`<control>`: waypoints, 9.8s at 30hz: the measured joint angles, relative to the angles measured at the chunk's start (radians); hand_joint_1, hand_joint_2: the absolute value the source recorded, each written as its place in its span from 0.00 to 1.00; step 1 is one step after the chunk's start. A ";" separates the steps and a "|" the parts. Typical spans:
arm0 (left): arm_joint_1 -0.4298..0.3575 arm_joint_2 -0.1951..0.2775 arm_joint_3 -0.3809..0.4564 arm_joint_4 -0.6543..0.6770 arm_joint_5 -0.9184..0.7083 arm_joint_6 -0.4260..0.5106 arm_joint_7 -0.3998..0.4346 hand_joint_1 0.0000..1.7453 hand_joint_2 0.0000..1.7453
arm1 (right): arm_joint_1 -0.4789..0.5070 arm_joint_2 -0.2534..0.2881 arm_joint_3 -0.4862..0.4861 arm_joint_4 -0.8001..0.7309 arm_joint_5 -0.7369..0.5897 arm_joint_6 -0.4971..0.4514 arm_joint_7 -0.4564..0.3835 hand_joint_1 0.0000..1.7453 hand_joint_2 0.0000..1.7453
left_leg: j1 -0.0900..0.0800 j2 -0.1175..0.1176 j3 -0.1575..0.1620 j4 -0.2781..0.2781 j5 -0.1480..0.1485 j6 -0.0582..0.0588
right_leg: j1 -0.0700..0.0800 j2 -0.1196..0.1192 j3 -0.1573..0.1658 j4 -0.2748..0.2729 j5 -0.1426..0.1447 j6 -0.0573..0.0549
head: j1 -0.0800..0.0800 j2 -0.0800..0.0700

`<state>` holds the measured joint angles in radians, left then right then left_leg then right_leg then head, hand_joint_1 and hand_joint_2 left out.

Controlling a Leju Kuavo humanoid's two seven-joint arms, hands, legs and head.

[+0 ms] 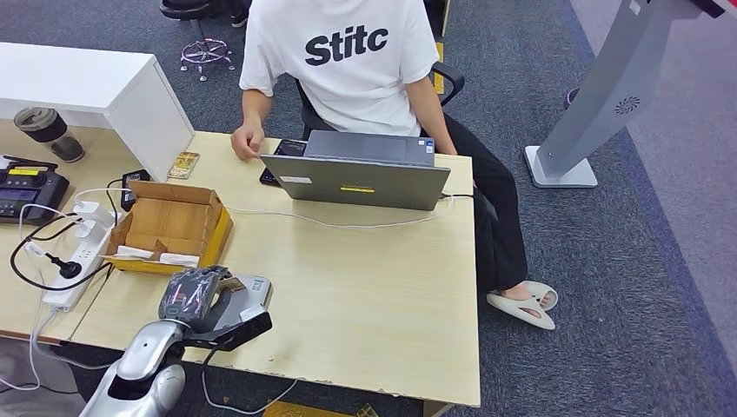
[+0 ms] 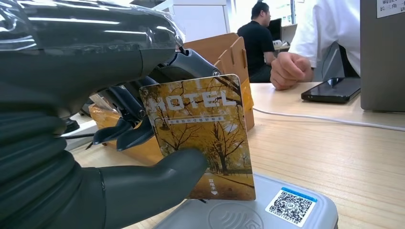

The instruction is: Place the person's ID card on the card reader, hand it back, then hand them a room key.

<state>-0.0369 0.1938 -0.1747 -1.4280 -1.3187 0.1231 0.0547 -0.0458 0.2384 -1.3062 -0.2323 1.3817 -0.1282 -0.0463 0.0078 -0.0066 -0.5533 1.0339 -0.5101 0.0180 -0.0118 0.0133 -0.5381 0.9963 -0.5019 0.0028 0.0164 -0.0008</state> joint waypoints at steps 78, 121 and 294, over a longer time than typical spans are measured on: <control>-0.141 0.105 0.168 -0.170 0.015 0.252 -0.009 0.00 1.00 | 0.000 -0.007 0.000 0.001 0.023 -0.016 0.006 0.00 1.00 | 0.001 0.002 -0.001 0.000 -0.001 -0.001 | 0.002 0.003 -0.002 0.001 0.000 -0.001 | 0.000 0.000; 0.025 0.230 0.198 -0.238 0.030 -0.034 -0.053 0.00 1.00 | 0.005 0.002 -0.008 0.000 0.063 -0.036 0.029 0.00 1.00 | 0.002 0.002 -0.001 0.000 -0.001 -0.002 | 0.002 0.002 -0.003 0.002 -0.001 -0.003 | 0.000 0.000; 0.137 -0.009 0.537 -0.081 0.790 0.559 -0.696 0.00 1.00 | 0.314 -0.635 1.480 -0.878 -1.569 0.157 0.500 0.00 1.00 | -0.004 0.005 -0.018 0.001 0.005 0.000 | -0.003 0.007 -0.019 0.001 0.007 0.003 | -0.002 0.000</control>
<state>0.1003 0.1848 0.3622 -1.5087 -0.5289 0.6824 -0.6417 0.2684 -0.3970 0.1738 -1.1098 -0.1869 0.0292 0.4541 0.0040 -0.0013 -0.5708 1.0346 -0.5054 0.0181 -0.0146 0.0199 -0.5576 0.9975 -0.4948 0.0054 0.0144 -0.0008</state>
